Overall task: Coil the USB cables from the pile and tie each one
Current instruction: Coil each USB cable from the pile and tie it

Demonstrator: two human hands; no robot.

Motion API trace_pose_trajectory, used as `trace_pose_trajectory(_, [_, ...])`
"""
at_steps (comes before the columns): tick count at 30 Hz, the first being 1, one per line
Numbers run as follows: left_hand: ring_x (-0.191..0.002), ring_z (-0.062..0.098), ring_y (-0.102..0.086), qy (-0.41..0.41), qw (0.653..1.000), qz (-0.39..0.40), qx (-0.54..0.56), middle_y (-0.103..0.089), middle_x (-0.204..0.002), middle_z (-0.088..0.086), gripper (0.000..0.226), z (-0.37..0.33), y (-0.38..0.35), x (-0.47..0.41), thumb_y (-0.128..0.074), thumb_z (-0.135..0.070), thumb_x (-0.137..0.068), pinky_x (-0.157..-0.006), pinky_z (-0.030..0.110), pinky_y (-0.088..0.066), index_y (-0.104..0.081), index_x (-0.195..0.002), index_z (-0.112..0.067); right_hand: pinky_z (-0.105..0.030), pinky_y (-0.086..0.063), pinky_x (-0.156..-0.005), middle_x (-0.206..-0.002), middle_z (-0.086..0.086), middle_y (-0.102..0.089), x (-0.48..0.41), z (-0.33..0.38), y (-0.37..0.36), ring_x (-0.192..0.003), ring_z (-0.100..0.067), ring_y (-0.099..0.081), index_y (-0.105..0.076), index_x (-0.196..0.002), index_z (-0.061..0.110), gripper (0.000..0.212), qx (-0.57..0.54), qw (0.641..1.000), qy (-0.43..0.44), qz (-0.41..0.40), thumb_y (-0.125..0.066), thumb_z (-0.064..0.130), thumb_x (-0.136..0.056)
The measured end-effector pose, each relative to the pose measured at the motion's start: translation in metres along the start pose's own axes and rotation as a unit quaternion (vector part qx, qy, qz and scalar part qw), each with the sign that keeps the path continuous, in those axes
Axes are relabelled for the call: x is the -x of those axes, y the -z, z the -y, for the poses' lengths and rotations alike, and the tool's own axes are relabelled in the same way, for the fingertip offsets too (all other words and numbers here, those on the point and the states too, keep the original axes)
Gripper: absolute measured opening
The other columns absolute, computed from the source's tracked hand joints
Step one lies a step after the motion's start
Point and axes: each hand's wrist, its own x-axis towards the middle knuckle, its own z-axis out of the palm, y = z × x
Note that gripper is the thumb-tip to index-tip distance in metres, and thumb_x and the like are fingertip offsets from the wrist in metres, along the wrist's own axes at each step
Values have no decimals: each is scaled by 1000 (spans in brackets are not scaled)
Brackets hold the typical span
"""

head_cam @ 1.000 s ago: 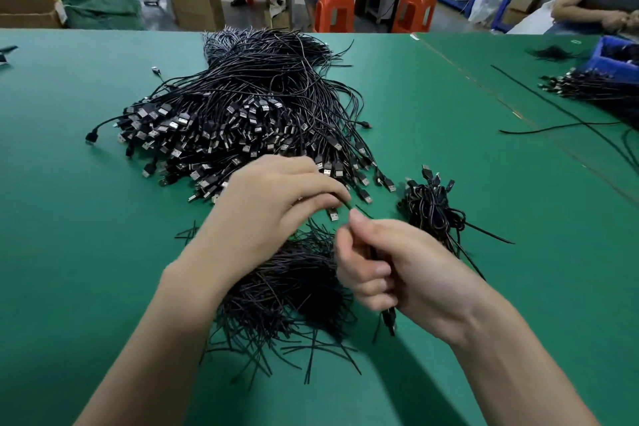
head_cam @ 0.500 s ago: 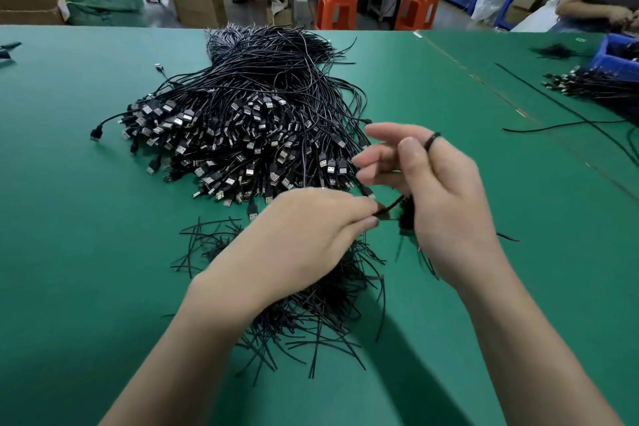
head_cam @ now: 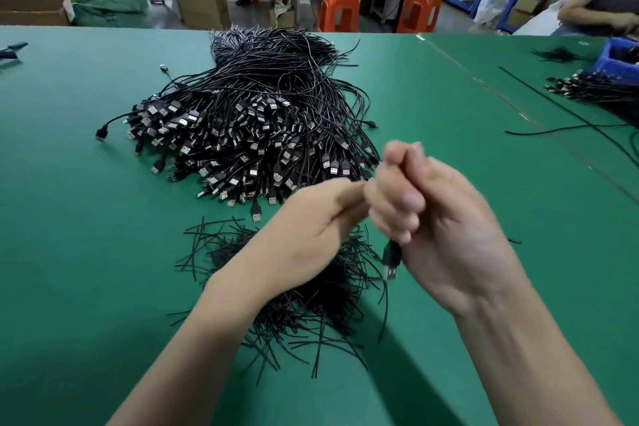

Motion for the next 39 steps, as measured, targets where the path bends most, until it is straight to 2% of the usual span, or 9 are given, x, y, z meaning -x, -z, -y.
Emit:
trace_pose_trajectory(3, [-94, 12, -64, -7, 996, 42, -83, -66, -98, -8, 26, -1, -1, 0, -46, -34, -106, -85, 39, -53, -69, -110, -23, -26, -56, -75, -90, -2, -74, -4, 1, 10, -82, -15, -70, -69, -107, 11, 32, 269, 951, 121, -94, -39, 21, -109])
trace_pose_trajectory(7, [-78, 2, -54, -60, 987, -24, -145, -50, -80, -18, 27, -6, 15, 2, -52, -43, -101, -71, 27, -45, -71, -91, -26, -26, -50, -69, -73, 12, -69, 0, -5, 25, -70, -3, -66, -69, -90, 23, 40, 631, 762, 95, -112, -38, 35, -110])
trace_pose_trajectory(11, [-75, 9, -54, -60, 990, -99, -77, -57, -80, -11, 23, -2, 26, 1, -63, -35, -101, -69, 22, -39, -69, -85, -19, -27, -23, -51, -53, 7, -34, 13, -13, 20, -49, -13, -28, -70, -80, 15, 61, 302, 934, -188, 37, -29, 50, -109])
trace_pose_trajectory(16, [-89, 12, -65, -26, 999, -41, 9, -68, -92, -7, 27, -3, 5, 0, -53, -2, -104, -81, 27, -52, -69, -100, -24, -19, -35, -48, -60, 6, -48, 9, -13, 6, -51, -7, -39, -64, -98, 9, 33, -27, 993, -96, 69, -37, 25, -107])
trace_pose_trajectory(20, [-77, 11, -54, 8, 993, 57, -100, -53, -80, -18, 22, -4, -5, 1, -45, -22, -102, -76, 35, -49, -47, -84, -36, -26, -57, -69, -84, -7, -75, -5, -5, 8, -72, -17, -69, -69, -99, 8, 36, 135, 984, 47, -103, -38, 24, -109])
trace_pose_trajectory(24, [-79, 5, -56, -18, 984, 54, -169, -59, -81, -22, 24, -7, 8, 1, -46, -36, -102, -76, 32, -49, -67, -94, -27, -29, -59, -79, -87, 4, -77, -5, -6, 19, -84, -9, -74, -66, -97, 18, 32, 516, 833, 102, -172, -38, 24, -111])
trace_pose_trajectory(28, [-85, -1, -64, -21, 977, 1, -214, -72, -90, -22, 32, -5, 35, 4, -53, -52, -97, -81, 36, -55, -77, -96, -32, -32, -47, -63, -63, 8, -65, 6, -14, 26, -57, -4, -57, -65, -82, 25, 41, 659, 743, -42, -111, -37, 44, -105])
trace_pose_trajectory(34, [-81, 10, -72, 20, 994, -77, -71, -75, -80, -17, 21, 0, 47, 8, -76, -54, -77, -76, 33, -54, -81, -80, -34, -14, -35, -57, -64, 13, -44, 20, -21, 20, -58, -3, -38, -68, -90, 14, 42, 345, 911, -221, 54, -39, 38, -108])
trace_pose_trajectory(39, [-74, 8, -66, 98, 971, -86, 203, -75, -83, -4, 29, 4, 34, 4, -92, -28, -73, -70, 20, -53, -75, -96, -24, -17, -31, -55, -63, 7, -34, 20, -14, 16, -56, -8, -33, -64, -89, 15, 32, 247, 944, -197, 97, -41, 31, -105])
